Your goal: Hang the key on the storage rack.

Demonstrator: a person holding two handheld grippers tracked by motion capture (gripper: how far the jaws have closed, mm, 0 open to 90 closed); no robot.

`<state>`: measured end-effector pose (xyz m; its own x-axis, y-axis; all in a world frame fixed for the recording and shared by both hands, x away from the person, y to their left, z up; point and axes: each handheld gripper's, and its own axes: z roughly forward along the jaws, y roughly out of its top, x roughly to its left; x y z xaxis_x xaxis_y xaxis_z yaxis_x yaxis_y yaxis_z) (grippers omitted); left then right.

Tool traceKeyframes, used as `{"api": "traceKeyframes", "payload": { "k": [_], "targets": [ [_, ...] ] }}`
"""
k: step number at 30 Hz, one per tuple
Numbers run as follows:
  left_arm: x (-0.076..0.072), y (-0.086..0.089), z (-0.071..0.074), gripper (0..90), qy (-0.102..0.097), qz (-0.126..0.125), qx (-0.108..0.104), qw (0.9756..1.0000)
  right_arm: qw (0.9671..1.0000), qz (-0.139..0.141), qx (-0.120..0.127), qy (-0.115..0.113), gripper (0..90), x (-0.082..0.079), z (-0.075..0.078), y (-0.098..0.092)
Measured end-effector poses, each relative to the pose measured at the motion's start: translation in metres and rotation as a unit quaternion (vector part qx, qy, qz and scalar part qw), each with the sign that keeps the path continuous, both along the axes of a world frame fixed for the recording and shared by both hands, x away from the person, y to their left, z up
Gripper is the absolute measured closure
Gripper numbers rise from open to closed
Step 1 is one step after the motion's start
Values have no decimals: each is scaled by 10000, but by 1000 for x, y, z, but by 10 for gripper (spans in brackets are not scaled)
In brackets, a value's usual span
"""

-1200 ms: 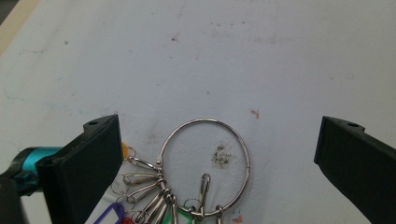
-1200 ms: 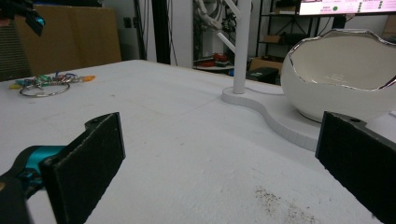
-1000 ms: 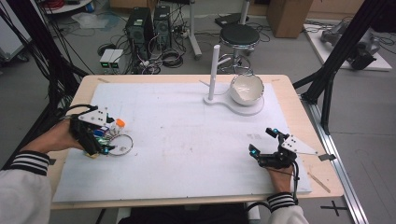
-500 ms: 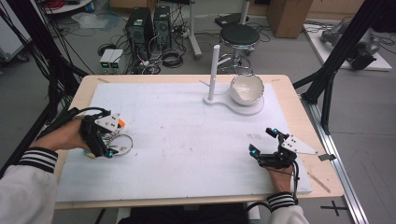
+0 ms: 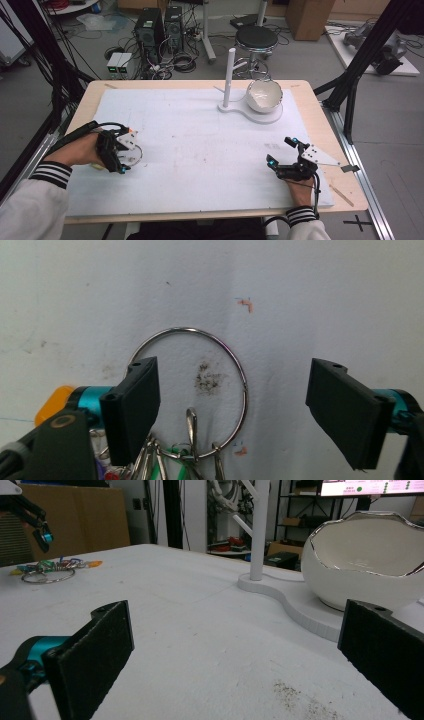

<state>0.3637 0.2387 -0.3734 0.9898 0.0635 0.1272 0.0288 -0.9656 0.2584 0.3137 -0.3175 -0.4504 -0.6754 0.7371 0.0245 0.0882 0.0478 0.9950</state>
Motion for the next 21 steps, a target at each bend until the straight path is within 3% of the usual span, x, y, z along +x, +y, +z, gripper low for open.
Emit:
{"api": "traceKeyframes", "payload": {
  "k": [8,21],
  "targets": [
    [3,-4,-5,270,161,180,327,9992,10000,-6,26,27,9,0,0,0],
    [7,-9,-16,367,402,291,621,9968,10000,-13,15,-9,8,0,0,0]
  ]
}}
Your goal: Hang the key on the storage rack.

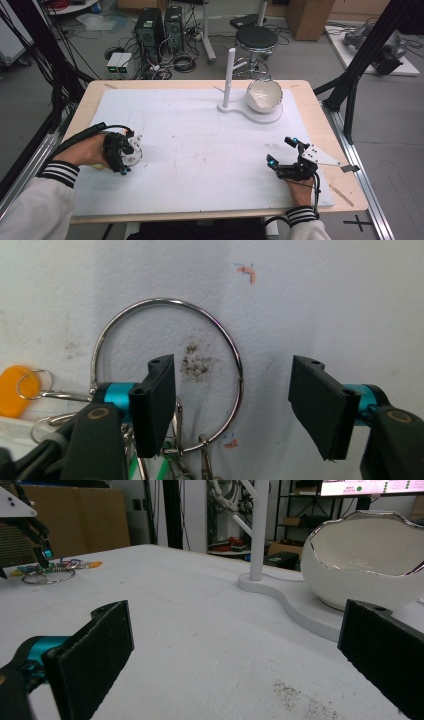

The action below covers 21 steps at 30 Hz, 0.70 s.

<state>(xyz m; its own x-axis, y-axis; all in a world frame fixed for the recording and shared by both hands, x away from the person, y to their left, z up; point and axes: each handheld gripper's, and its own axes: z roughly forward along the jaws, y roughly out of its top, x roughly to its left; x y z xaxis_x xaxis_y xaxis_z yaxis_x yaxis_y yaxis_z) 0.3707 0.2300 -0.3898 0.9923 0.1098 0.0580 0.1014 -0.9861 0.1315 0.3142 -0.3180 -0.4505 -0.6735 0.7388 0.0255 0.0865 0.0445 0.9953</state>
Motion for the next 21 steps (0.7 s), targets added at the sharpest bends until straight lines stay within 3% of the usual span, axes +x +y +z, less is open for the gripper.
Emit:
{"api": "traceKeyframes", "payload": {
  "k": [8,13,21],
  "targets": [
    [1,-3,-5,411,85,30,117,9999,10000,2,1,1,8,0,0,0],
    [1,-4,-6,496,178,23,176,9997,10000,4,4,2,9,0,0,0],
    [1,-5,-8,555,219,67,291,9993,10000,3,3,2,8,0,0,0]
  ]
}}
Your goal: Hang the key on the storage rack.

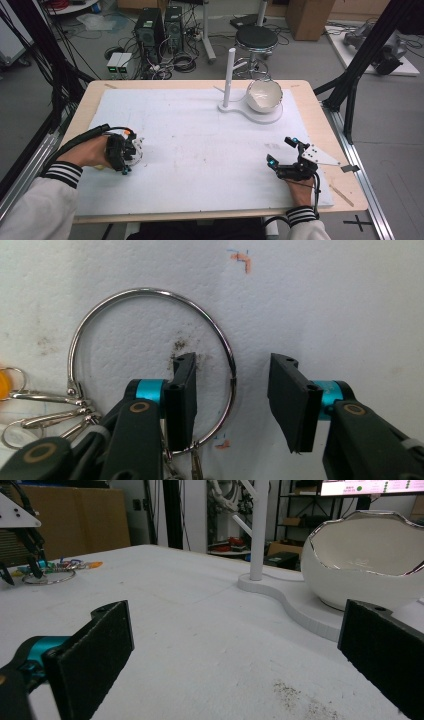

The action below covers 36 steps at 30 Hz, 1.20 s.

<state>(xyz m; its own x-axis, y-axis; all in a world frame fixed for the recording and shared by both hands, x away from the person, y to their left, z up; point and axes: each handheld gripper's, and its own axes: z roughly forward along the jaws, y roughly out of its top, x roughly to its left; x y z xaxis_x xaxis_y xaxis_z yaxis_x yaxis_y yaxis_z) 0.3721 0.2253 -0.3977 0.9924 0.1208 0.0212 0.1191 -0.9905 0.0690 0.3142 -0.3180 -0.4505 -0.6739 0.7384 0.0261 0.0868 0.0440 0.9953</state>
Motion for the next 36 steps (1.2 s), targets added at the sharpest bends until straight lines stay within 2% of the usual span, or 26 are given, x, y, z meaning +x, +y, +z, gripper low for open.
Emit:
{"api": "traceKeyframes", "payload": {
  "k": [11,31,36],
  "targets": [
    [1,0,-1,665,33,123,66,9999,10000,1,0,-1,8,0,0,0],
    [3,0,-4,781,54,299,206,9993,10000,-1,-2,-3,8,0,0,0],
    [2,-1,-4,837,88,240,241,9994,10000,-3,-4,-3,8,0,0,0]
  ]
}}
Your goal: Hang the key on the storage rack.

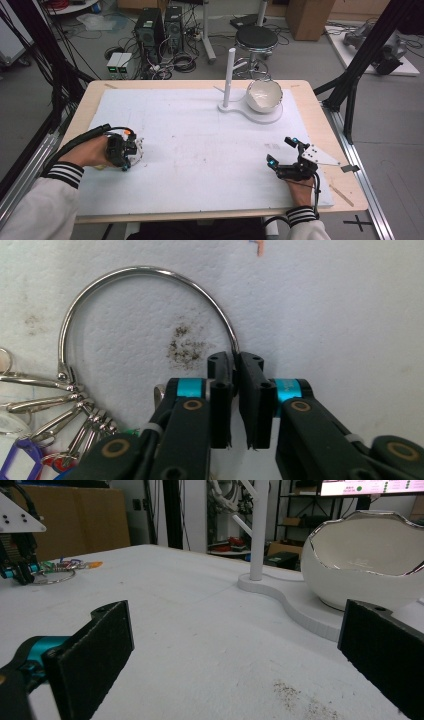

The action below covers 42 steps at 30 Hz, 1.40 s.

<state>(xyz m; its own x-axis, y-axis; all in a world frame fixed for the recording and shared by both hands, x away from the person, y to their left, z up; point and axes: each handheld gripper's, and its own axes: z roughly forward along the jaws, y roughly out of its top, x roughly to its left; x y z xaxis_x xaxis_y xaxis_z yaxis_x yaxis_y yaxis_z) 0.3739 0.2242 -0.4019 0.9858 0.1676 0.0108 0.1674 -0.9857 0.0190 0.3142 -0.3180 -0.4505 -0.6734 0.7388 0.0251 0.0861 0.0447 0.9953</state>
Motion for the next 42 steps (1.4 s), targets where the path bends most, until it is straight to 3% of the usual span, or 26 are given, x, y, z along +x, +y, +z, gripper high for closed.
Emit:
{"api": "traceKeyframes", "payload": {
  "k": [9,13,17,24,29,30,31,34,37,39,41,42],
  "targets": [
    [-1,-1,2,860,-136,-54,-19,9999,10000,3,2,0,9,0,0,0],
    [0,0,7,862,-271,49,-98,9996,10000,-3,-2,0,8,0,0,0],
    [3,2,19,863,-561,360,-285,9974,10000,17,-21,-4,8,0,0,0],
    [12,6,38,867,-844,656,-619,9923,10000,39,51,33,8,0,0,-1],
    [16,12,50,869,-1054,951,-1031,9845,9999,113,-12,90,8,0,2,-1],
    [17,13,52,869,-1059,944,-1078,9840,9999,115,-20,84,8,0,2,-1],
    [17,14,55,870,-1094,964,-1269,9811,9999,132,-6,97,8,0,3,-1],
    [17,17,62,870,-1179,930,-1563,9762,9997,217,43,110,8,0,7,0],
    [15,19,70,871,-1281,1032,-1926,9674,9995,273,78,128,8,0,11,0],
    [15,21,75,871,-1308,992,-2092,9640,9994,293,70,153,8,2,15,1],
    [13,21,78,872,-1275,1006,-2373,9578,9993,333,101,163,8,2,19,3],
    [13,20,79,872,-1237,951,-2482,9561,9990,403,110,180,8,3,23,5]
  ]
}}
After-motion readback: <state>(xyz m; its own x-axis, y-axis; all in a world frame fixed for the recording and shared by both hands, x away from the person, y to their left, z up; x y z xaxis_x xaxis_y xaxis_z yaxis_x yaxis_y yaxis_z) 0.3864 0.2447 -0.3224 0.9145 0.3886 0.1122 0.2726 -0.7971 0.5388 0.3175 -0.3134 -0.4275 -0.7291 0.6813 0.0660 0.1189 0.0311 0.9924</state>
